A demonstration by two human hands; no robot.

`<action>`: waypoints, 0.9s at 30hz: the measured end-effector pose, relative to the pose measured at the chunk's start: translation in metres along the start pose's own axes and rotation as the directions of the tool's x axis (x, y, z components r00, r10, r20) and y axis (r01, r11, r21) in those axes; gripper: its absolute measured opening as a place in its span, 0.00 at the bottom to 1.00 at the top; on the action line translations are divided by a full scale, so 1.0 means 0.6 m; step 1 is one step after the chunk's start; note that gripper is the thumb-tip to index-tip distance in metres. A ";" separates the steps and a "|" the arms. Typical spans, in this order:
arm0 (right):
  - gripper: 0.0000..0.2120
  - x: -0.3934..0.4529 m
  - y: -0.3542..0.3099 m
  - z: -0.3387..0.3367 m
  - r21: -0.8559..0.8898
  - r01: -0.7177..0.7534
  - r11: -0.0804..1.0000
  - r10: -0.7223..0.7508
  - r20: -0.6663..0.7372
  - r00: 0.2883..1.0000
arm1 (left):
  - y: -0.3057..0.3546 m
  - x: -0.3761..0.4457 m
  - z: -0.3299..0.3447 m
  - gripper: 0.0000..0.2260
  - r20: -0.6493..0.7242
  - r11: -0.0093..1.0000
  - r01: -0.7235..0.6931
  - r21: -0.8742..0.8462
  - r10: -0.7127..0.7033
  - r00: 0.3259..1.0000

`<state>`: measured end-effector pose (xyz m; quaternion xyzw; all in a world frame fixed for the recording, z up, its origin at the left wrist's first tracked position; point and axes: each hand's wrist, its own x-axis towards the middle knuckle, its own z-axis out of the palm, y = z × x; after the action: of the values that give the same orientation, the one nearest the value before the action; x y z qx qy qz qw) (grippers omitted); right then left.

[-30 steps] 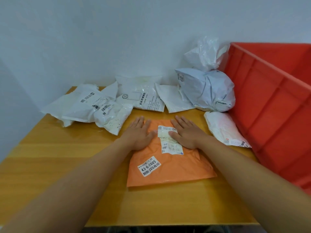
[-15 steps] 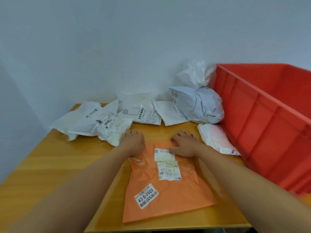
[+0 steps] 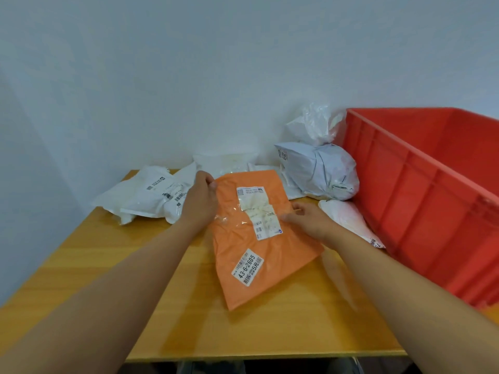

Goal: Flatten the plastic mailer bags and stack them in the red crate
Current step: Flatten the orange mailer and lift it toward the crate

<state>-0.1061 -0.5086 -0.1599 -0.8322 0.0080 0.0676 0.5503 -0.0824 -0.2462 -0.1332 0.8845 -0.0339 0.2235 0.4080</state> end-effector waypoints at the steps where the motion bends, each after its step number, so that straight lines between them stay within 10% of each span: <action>1: 0.11 -0.002 -0.006 -0.003 -0.001 0.039 0.999 -0.039 -0.024 0.999 | -0.004 -0.003 -0.001 0.01 -0.003 1.000 0.014 -0.012 -0.014 1.000; 6: 0.04 -0.002 -0.082 -0.041 -0.313 0.270 0.911 -0.344 -0.211 0.915 | -0.001 -0.004 -0.028 0.07 -0.052 0.974 0.132 -0.185 -0.144 0.988; 11: 0.03 -0.033 -0.155 -0.064 -0.644 0.434 0.630 -0.694 -0.215 0.687 | 0.021 0.009 -0.056 0.15 -0.034 0.966 0.108 -0.233 -0.119 0.992; 14: 0.07 -0.060 -0.155 -0.046 -0.801 0.459 0.384 -0.836 -0.091 0.541 | 0.028 0.005 -0.059 0.23 0.188 0.827 0.317 -0.465 -0.258 0.948; 18: 0.04 -0.083 -0.093 0.001 -0.889 0.441 0.123 -0.833 0.149 0.533 | 0.015 -0.022 -0.058 0.25 0.494 0.587 0.612 -0.530 -0.373 0.785; 24: 0.10 -0.128 0.017 0.073 -0.829 0.558 0.038 -0.721 0.363 0.590 | -0.035 -0.070 -0.025 0.26 0.563 0.881 0.473 0.011 -0.397 0.725; 27: 0.06 -0.140 0.044 0.094 -0.808 0.581 0.100 -0.640 0.394 0.659 | -0.043 -0.099 -0.004 0.29 0.476 0.929 0.212 0.303 -0.340 0.811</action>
<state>-0.1972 -0.4726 -0.1958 -0.9134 -0.3570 -0.1956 -0.0053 -0.1300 -0.2344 -0.1752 0.9490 0.0135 -0.0836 0.3038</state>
